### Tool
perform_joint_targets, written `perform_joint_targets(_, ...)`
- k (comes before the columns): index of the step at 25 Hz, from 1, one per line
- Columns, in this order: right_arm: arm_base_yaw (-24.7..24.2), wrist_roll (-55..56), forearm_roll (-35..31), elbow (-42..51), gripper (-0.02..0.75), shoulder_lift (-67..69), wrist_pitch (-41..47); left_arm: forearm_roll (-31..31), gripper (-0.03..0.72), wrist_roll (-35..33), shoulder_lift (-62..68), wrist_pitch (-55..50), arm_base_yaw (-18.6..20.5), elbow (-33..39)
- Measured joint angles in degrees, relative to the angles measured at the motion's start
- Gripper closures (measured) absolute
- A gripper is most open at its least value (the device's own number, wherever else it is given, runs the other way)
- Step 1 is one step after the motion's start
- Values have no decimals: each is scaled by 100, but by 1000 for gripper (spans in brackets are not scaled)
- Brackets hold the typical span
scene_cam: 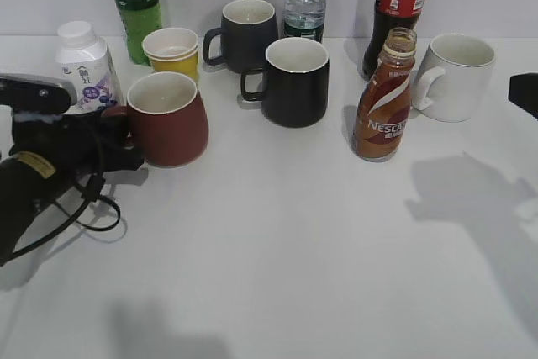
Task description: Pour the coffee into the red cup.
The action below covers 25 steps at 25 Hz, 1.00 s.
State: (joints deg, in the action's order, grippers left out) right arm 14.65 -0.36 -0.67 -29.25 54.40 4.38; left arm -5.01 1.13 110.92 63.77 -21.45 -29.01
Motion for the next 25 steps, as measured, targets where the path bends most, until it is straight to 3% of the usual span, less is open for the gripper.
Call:
perform_joint_targets(4,19,0,67,0,217,0,52,77,470,0,222,19,91,-236)
perform_joint_targets(8,487,-102,0,0,218,17,108,405,606,-21,283,13,108,-305)
perform_joint_targets(13,984,-212,67,48,218,377,40,895,606,-21,270,48,113,-270)
perform_joint_targets(21,1010,-247,12,147,205,1959,-1463,1168,615,-83,-903,-295,91,375)
perform_joint_targets(25,1010,-255,17,154,186,2842,-2516,1175,617,-83,-1551,-733,-123,394)
